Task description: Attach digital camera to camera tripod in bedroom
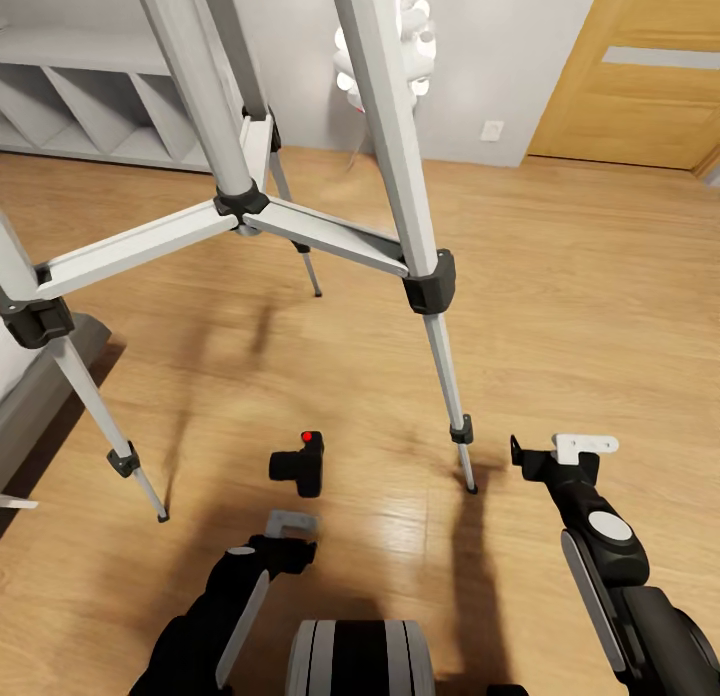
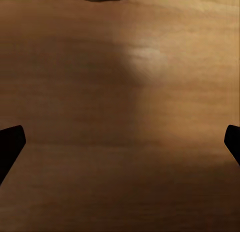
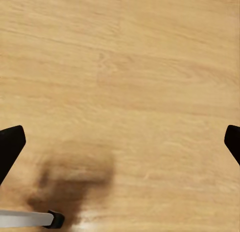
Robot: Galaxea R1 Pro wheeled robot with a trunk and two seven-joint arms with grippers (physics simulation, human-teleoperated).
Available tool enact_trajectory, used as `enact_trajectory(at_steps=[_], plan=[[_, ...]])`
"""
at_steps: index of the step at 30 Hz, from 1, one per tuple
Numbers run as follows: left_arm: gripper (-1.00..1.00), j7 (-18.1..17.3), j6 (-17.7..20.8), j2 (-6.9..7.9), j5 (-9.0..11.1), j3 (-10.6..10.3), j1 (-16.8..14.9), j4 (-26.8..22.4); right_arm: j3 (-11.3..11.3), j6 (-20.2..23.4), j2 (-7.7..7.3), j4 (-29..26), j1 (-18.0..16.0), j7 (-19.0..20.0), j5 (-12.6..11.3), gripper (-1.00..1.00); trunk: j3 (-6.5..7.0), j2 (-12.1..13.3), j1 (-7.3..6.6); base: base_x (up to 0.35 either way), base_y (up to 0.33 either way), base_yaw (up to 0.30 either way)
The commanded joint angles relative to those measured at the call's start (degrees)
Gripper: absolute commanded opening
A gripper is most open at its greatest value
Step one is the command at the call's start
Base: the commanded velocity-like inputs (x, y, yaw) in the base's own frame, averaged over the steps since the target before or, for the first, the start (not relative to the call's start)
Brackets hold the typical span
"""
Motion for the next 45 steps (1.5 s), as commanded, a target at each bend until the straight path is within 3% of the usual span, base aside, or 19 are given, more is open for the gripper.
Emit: enact_trajectory(at_steps=[1, 3, 4, 7, 10, 16, 22, 30, 35, 37, 42, 45], plan=[[1.00, 1.2, 0.8, 0.05, 0.3, -0.1, 0.0, -0.8, 0.1, 0.3, -0.03, -0.2, 0.0, -0.3, -0.1, 1.00, -0.03, 0.0, -0.01, 0.000, 0.000, 0.000], [1.00, 3.4, 1.3, 0.03, 0.3, 0.0, -0.2, -1.4, 0.1, 0.3, -0.03, -0.4, 0.0, -0.3, -0.1, 1.00, -0.03, 0.0, -0.01, 0.000, 0.000, 0.000], [1.00, 7.8, 2.4, 0.01, 0.4, 0.0, -0.9, -2.3, 0.1, 0.3, -0.02, -0.5, 0.0, -0.3, -0.1, 1.00, -0.03, 0.0, -0.01, 0.000, 0.000, 0.000], [1.00, 9.0, 3.3, -0.04, 0.4, 0.0, -1.3, -3.5, 0.1, 0.3, 0.02, -0.5, 0.0, -0.2, -0.1, 1.00, -0.03, 0.0, -0.01, 0.000, 0.000, 0.000], [1.00, 9.6, 8.5, -0.06, 0.5, 0.0, -2.9, -6.9, 0.1, 0.3, 0.05, -0.5, 0.0, -0.2, -0.1, 1.00, -0.03, 0.0, -0.01, 0.000, 0.000, 0.000], [1.00, 9.6, 15.2, -0.38, 0.7, 0.0, -6.9, -7.1, 0.2, 0.3, 0.06, -0.5, 0.0, -0.2, -0.1, 1.00, -0.03, 0.0, -0.01, 0.000, 0.000, 0.000], [1.00, 9.5, 15.8, -0.89, 0.9, 0.0, -9.2, -4.0, 0.2, 0.3, 0.06, -0.5, 0.0, -0.2, -0.1, 1.00, -0.03, 0.0, -0.01, 0.000, 0.000, 0.000], [1.00, 9.5, 15.9, -2.67, 1.0, 0.0, -10.3, -2.5, 0.1, 0.4, 0.06, -0.5, 0.0, -0.2, -0.1, 1.00, -0.03, 0.0, -0.01, 0.000, 0.000, 0.000], [1.00, 9.4, 15.9, -3.05, 1.2, 0.0, -13.6, 0.3, 0.2, 0.4, 0.06, -0.5, 0.0, -0.2, -0.1, 1.00, -0.03, 0.0, -0.01, 0.000, 0.000, 0.000], [1.00, 9.4, 15.9, -3.19, 2.1, 0.0, -15.9, 3.1, 0.2, 0.4, 0.06, -0.5, 0.0, -0.2, -0.1, 1.00, -0.03, 0.0, -0.01, 0.000, 0.000, 0.000], [1.00, 9.4, 15.9, -3.30, 7.3, 0.0, -22.1, 11.3, 0.2, 0.4, 0.06, -0.5, 0.0, -0.2, -0.1, 1.00, -0.03, 0.0, -0.01, 0.000, 0.000, 0.000], [1.00, 9.4, 15.8, -3.36, 8.7, 0.0, -24.5, 15.5, 0.2, 0.4, 0.06, -0.5, 0.0, -0.2, -0.1, 1.00, -0.03, 0.0, -0.01, 0.000, 0.000, 0.000]])
